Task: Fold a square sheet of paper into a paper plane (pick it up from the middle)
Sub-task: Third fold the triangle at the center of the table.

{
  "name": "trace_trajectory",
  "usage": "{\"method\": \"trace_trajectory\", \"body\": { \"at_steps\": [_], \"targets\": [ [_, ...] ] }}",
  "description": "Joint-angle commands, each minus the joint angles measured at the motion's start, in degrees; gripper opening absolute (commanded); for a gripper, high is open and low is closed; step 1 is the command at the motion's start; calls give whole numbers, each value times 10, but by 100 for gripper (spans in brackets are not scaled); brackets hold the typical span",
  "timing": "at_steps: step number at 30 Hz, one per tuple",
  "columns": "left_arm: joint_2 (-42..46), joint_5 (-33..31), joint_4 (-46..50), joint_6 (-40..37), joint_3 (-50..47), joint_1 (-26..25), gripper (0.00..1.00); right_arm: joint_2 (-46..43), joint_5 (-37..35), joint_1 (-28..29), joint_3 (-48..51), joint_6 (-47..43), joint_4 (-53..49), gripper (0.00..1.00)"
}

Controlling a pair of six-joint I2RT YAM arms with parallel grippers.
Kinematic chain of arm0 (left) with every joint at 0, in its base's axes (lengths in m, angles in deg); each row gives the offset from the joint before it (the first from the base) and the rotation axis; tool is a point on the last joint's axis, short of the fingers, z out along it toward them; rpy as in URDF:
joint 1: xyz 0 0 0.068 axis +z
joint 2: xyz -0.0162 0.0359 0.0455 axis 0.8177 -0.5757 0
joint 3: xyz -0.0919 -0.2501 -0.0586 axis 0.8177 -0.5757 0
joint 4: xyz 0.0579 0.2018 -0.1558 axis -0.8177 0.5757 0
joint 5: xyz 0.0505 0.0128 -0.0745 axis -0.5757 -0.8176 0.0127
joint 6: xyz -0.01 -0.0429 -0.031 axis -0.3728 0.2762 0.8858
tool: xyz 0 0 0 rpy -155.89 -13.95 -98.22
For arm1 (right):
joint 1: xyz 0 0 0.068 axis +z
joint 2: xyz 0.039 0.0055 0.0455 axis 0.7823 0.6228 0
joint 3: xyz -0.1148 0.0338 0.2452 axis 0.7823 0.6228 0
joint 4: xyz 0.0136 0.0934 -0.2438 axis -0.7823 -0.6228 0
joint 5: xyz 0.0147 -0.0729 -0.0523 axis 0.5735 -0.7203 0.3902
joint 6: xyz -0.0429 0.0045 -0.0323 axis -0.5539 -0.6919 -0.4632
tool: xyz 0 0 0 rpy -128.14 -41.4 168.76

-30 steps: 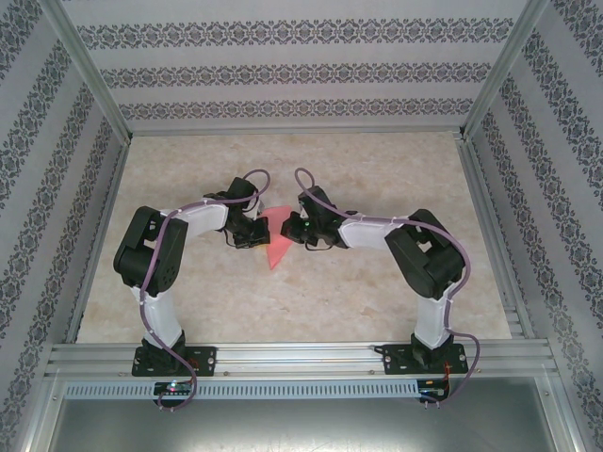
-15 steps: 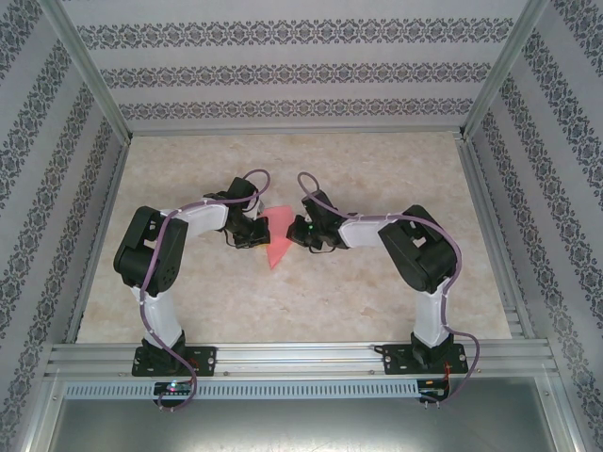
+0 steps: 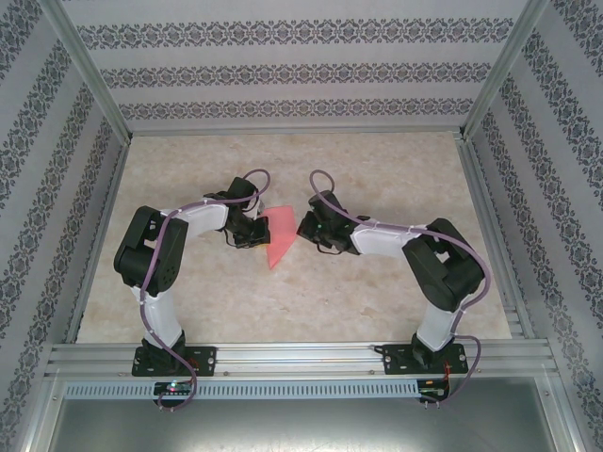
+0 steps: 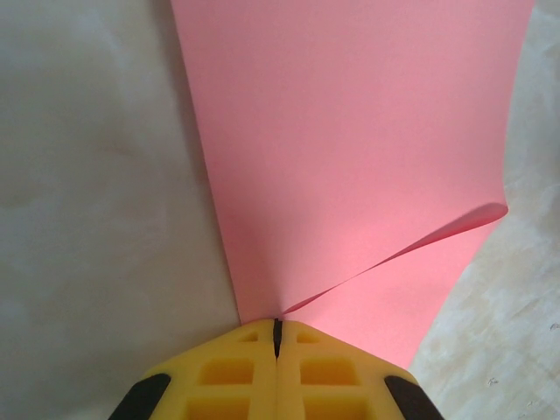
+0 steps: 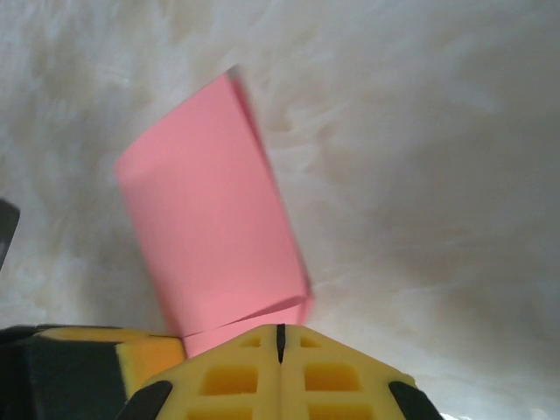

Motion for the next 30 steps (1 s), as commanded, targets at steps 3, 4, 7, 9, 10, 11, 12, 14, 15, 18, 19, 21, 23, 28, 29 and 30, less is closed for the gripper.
{"method": "trace_trajectory", "body": {
  "at_steps": [3,4,7,9,10,11,12,14,15,18,19,21,23,28,29,30],
  "targets": [
    [-37,-51,23,-1,-17,1,0,71,107,9,-32,8,65,0],
    [-36,-48,22,-1,-18,2,0,80,116,10,-38,8,70,0],
    [-33,-44,19,-1,-18,2,0,96,122,12,-47,8,65,0],
    [-30,-40,17,-1,-17,1,0,102,118,14,-49,8,54,0],
    [-28,-38,16,-1,-15,2,0,105,115,13,-48,8,48,0],
    [-23,-34,16,-1,-13,2,0,107,112,13,-47,8,39,0],
    [-18,-30,15,-1,-11,1,0,109,108,13,-46,9,34,0],
    [3,-20,8,3,-9,1,0,111,100,13,-40,9,22,0],
    [15,-14,4,6,-9,1,0,112,97,14,-39,10,15,0],
    [57,4,-11,22,-15,-1,10,117,90,14,-33,12,2,0],
    [73,11,-18,30,-19,-2,15,118,88,14,-32,12,0,0],
    [99,25,-34,48,-36,-4,22,120,83,14,-31,14,-8,0],
    [117,40,-50,66,-54,-9,25,122,80,14,-32,16,-12,0],
    [122,83,-97,109,-86,-33,16,127,78,14,-32,21,-19,0],
    [115,87,-97,110,-84,-39,11,127,80,14,-31,22,-16,0],
    [107,89,-95,110,-82,-46,7,129,82,14,-28,25,-12,0]
  ]
}}
